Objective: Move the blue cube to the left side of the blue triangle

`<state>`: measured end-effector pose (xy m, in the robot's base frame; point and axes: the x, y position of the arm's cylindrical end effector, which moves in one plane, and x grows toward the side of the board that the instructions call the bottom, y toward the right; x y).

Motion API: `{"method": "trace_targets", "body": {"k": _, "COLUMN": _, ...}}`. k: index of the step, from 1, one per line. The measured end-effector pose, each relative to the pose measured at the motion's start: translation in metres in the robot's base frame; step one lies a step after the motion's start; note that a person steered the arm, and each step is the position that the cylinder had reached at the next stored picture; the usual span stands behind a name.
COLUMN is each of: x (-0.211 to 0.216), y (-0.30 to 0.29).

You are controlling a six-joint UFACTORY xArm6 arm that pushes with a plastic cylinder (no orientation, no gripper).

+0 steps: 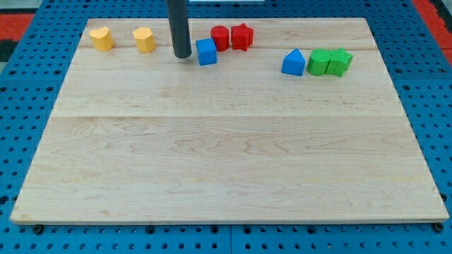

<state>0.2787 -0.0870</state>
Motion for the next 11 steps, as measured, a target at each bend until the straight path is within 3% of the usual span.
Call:
{"method": "trace_targets", "body": {"k": 4, "x": 0.003, "y": 0.03}}
{"method": "trace_targets", "body": {"k": 7, "x": 0.038, "y": 0.068}}
{"method": "trace_targets", "body": {"k": 11, "x": 0.002, "y": 0.098}}
